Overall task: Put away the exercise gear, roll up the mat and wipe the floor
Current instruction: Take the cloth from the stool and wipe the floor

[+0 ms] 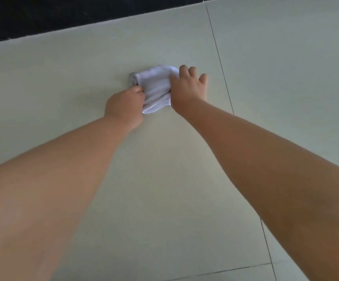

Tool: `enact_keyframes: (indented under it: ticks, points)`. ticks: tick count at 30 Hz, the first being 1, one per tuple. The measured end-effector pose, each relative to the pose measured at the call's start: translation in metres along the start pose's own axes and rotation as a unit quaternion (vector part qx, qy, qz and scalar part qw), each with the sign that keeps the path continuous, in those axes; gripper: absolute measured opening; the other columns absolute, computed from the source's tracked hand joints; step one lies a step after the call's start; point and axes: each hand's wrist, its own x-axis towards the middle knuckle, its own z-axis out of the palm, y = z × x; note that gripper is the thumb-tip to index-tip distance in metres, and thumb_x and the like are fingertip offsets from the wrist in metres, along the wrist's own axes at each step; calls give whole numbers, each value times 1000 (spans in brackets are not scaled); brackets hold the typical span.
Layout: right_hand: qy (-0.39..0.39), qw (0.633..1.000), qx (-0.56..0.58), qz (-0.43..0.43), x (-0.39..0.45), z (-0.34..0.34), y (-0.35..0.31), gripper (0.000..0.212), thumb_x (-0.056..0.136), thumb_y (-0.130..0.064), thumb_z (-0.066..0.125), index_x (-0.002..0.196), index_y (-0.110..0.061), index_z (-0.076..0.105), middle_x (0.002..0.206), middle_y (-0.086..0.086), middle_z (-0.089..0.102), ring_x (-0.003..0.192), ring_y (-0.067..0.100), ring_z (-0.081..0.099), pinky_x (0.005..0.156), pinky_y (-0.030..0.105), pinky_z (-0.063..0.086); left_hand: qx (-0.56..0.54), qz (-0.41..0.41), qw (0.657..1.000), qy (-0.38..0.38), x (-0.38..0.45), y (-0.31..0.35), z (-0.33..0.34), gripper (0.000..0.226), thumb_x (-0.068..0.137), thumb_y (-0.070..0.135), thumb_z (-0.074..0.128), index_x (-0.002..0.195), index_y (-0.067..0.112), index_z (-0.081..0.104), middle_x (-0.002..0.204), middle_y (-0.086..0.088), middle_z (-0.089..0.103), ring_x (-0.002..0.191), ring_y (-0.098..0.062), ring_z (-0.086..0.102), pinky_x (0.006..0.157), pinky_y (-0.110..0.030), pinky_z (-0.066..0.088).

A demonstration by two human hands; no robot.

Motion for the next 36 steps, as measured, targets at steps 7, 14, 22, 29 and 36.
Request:
enact_keyframes:
  ticks: [7, 14, 22, 29, 36]
  points:
    - [85, 991, 14, -100, -39, 28, 1, 32, 63, 2, 63, 93, -9, 67, 102, 12, 60, 98, 30, 56, 91, 45, 36, -18, 57, 997, 45, -40, -22, 13, 16, 63, -10, 71, 78, -7, 67, 100, -23, 69, 69, -41, 69, 51, -44, 56]
    - [61, 996, -1, 62, -31, -2, 106, 24, 86, -7, 50, 105, -10, 65, 116, 15, 54, 116, 32, 41, 98, 41, 22, -32, 98, 994, 37, 20, 87, -12, 27, 88, 4, 51, 113, -1, 63, 121, -17, 59, 107, -37, 61, 82, -40, 50]
    - [-42, 999, 0, -18, 30, -11, 1, 46, 89, -8, 43, 133, -21, 45, 141, 8, 33, 132, 29, 27, 105, 43, 25, 39, -36, 998, -35, 18, 1, -13, 30, 92, 0, 42, 119, -3, 56, 126, -18, 55, 117, -37, 56, 92, -45, 46]
    - [-100, 955, 51, -275, -63, 32, -142, 47, 96, -15, 38, 143, -17, 33, 147, 0, 29, 136, 24, 23, 115, 44, 13, 31, -162, 981, -98, -148, -129, 27, 26, 70, -18, 62, 96, -16, 66, 104, -33, 65, 90, -48, 67, 74, -51, 54]
    - [-157, 939, 6, -307, -148, 32, -107, 43, 92, -7, 41, 135, -8, 43, 139, 6, 37, 133, 27, 27, 114, 50, 11, 62, -85, 979, -174, -216, -42, 30, 10, 50, 2, 76, 59, 1, 71, 74, -18, 67, 61, -32, 68, 50, -28, 53]
